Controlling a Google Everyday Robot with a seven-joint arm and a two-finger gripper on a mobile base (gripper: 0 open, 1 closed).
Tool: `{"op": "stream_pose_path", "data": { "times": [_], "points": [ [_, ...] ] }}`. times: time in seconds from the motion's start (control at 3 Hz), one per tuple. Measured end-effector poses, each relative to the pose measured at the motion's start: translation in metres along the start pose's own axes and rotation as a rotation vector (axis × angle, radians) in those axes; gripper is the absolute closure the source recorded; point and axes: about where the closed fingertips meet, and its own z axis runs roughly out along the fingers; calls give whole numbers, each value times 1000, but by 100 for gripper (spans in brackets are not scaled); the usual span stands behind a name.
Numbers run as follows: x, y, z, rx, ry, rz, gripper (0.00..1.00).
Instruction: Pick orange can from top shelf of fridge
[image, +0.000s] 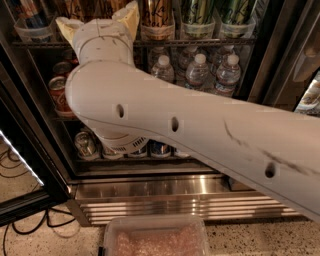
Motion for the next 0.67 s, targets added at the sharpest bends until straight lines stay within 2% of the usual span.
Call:
{"op": "stream_pose_path", "data": {
  "times": [0.67],
  "points": [
    [5,-4,16,14,4,2,29]
  ]
}}
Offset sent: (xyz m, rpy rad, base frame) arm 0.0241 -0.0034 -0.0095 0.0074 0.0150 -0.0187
